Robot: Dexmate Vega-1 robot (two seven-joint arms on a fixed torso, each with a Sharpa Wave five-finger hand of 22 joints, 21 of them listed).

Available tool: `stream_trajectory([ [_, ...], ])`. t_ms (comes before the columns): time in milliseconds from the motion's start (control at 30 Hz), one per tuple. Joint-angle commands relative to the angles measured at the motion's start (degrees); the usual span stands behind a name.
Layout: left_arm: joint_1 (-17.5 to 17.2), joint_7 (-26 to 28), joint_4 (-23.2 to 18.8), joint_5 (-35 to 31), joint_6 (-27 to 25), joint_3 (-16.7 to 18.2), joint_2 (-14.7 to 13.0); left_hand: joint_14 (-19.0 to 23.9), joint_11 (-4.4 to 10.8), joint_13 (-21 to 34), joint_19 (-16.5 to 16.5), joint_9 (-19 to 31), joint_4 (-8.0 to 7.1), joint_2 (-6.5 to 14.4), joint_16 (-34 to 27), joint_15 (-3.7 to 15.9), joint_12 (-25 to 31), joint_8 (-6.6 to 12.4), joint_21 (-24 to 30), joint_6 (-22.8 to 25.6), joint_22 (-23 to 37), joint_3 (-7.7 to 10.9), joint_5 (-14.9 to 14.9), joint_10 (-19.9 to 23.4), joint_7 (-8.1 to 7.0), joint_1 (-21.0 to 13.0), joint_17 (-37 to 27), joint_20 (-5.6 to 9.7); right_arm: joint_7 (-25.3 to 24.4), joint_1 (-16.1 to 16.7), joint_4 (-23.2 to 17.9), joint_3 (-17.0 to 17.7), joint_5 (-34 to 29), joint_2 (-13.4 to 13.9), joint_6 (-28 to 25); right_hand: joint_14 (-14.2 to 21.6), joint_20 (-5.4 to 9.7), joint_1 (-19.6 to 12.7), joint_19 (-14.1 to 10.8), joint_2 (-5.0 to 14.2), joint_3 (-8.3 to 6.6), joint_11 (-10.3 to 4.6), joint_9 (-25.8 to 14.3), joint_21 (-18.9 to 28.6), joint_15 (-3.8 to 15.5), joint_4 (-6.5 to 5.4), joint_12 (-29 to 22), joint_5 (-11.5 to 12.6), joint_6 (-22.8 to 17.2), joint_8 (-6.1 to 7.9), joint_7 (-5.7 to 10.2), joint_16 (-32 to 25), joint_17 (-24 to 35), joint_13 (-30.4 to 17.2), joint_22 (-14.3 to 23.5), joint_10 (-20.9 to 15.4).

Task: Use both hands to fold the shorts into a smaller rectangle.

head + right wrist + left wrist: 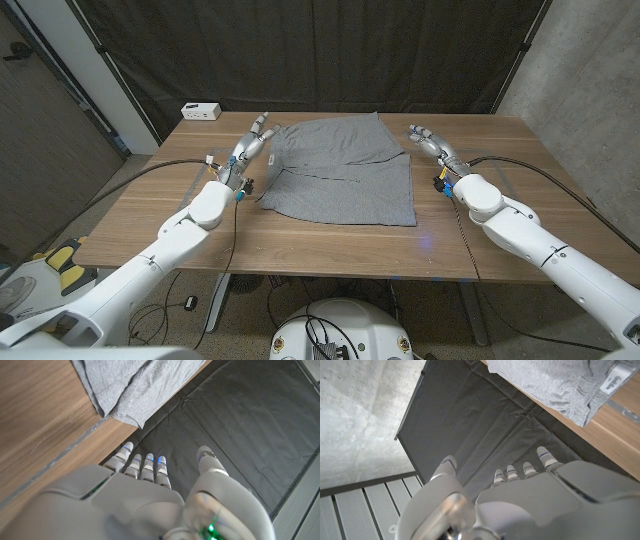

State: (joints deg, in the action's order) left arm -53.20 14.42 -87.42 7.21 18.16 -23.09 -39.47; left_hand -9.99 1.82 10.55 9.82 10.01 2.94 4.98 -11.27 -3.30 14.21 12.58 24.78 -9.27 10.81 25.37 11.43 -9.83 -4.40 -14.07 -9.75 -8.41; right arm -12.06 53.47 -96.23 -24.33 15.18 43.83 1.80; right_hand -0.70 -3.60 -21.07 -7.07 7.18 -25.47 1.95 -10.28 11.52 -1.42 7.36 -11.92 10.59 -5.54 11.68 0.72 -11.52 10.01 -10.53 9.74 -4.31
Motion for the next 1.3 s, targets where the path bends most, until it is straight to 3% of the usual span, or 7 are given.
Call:
stream_trajectory([
  [33, -4.6, 4.0, -9.6, -9.0, -5.5, 1.4, -5.7, -7.1, -0.41, 0.2, 7.7, 0.1, 0.49, -0.1, 0.1, -0.47, 0.0, 0.22, -0.3, 0.8, 0.3, 0.05, -0.2, -2.5, -0.07, -0.8, -0.3, -0.67, -3.0, 3.1, -8.6, 0.2, -7.0, 4.6, -6.9, 0.5, 0.01, -1.0, -0.6, -0.09, -0.13, -0.27, -0.3, 0.4, 0.09, 0.69, -0.3, -0.1, -1.1, 0.38, 0.15, -0.3, 0.3, -0.3, 0.2, -0.8],
  [533, -11.6, 7.3, -20.0, -17.6, -12.1, 4.6, -11.0, -7.2, -0.31, 0.2, 7.7, 0.1, 1.2, -0.3, 0.3, -0.46, -0.3, -0.32, -0.6, 0.8, 0.3, -0.01, -0.4, -2.4, -0.11, -1.3, -0.3, -0.66, -5.0, 7.5, -17.4, 1.3, -13.5, 8.8, -13.6, 1.3, 0.14, -2.3, -1.5, -0.22, -0.4, -0.85, -0.3, 0.5, 0.59, 1.56, -0.4, -0.1, -2.8, 0.68, 0.49, -0.3, 0.3, -0.3, 0.2, -2.1],
  [967, -17.5, 7.7, -26.0, -21.2, -15.8, 7.5, -14.0, -7.2, -0.25, 0.2, 7.8, 0.1, 1.69, -0.5, 0.4, -0.33, -0.5, -0.65, -0.8, 0.9, 0.4, -0.07, -0.5, -2.2, -0.05, -1.6, -0.3, -0.66, -5.1, 11.4, -24.5, 1.9, -17.5, 12.2, -20.9, 1.8, 0.2, -3.2, -1.8, -0.26, -0.57, -1.24, -0.3, 0.4, 1.25, 1.93, -0.4, -0.2, -3.8, 0.76, 0.63, -0.3, 0.3, -0.3, 0.2, -3.0],
  [1300, -21.3, 6.4, -29.5, -22.2, -18.3, 9.7, -15.8, -7.2, -0.18, 0.3, 7.7, 0.2, 2.2, -0.6, 0.4, -0.15, -0.7, -0.88, -0.9, 1.3, 0.4, -0.13, -0.6, -2.1, 0.1, -2.0, -0.3, -0.58, -4.5, 13.8, -27.9, 2.4, -18.2, 13.4, -23.3, 2.2, 0.16, -3.9, -2.0, -0.25, -0.68, -1.37, -0.3, 0.3, 1.19, 2.08, -0.4, -0.2, -4.5, 0.83, 0.64, -0.3, 0.3, -0.3, 0.2, -3.5],
])
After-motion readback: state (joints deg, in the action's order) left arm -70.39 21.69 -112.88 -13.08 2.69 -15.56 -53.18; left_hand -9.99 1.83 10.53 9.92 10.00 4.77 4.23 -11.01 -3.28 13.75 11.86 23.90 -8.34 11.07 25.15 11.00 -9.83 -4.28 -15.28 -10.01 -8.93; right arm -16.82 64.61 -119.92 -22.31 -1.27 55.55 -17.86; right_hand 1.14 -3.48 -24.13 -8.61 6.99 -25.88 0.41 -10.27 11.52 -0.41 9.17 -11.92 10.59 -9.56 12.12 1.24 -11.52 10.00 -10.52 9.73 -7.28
